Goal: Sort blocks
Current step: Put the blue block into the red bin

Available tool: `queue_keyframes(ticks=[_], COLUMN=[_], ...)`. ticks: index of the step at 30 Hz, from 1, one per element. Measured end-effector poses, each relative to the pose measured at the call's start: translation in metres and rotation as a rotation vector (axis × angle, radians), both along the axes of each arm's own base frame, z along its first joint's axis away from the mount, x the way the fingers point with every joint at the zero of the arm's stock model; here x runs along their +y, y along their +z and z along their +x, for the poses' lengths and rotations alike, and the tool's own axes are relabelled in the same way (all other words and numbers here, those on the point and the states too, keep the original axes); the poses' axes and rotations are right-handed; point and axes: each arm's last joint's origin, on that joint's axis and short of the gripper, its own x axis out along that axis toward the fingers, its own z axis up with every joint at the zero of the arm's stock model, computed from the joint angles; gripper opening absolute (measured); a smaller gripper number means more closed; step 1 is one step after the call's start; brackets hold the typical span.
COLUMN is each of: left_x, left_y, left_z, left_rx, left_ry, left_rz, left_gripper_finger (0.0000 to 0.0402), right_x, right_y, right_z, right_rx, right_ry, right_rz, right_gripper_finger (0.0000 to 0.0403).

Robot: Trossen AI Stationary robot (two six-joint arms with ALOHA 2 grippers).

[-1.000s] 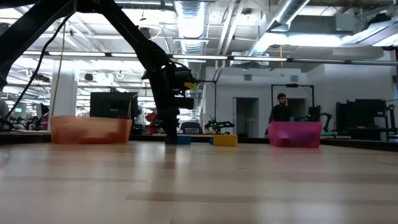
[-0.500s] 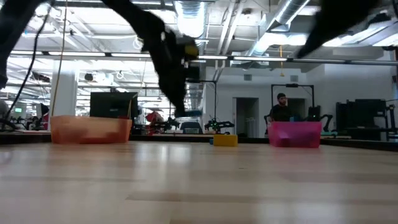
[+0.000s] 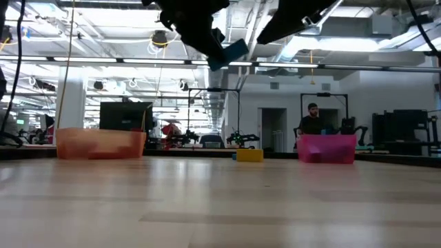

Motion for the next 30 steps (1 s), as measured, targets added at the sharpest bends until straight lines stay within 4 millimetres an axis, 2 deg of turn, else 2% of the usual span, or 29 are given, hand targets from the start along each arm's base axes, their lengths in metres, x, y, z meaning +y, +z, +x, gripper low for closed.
queue_keyframes(ticks=[4,7,10,18,30], left_x=[-0.011,-0.015,-0.016,-0.016,-0.024], left_y=[0.002,0.003,0.003,0.006,0.007], left_z=[-0.001,0.000,0.002,0.004,0.006], left_rx=[0.003,-0.004,-0.013,-0.053,-0.079], left_ry=[-0.013,0.011,0.017,0.020,0.011], left_rz=[-0.001,0.039,0.055,0.059,0.067], left_gripper_finger=[0.0050,0.0050,0.0050,0.0050,0.0050], right_x=[-0.007,-0.007,-0.008,-0.008,-0.021], right_y=[0.002,0.004,0.005,0.007,0.009], right_z=[0.004,0.008,0.010,0.011,0.014], right_rx=[-0.008,-0.015,-0.027,-0.052,-0.077], right_ry=[0.007,0.102,0.157,0.167,0.114], right_rz=[-0.012,0.052,0.098,0.102,0.103], right_gripper_finger=[0.0201,0.0202,0.0202,0.0200,0.0148])
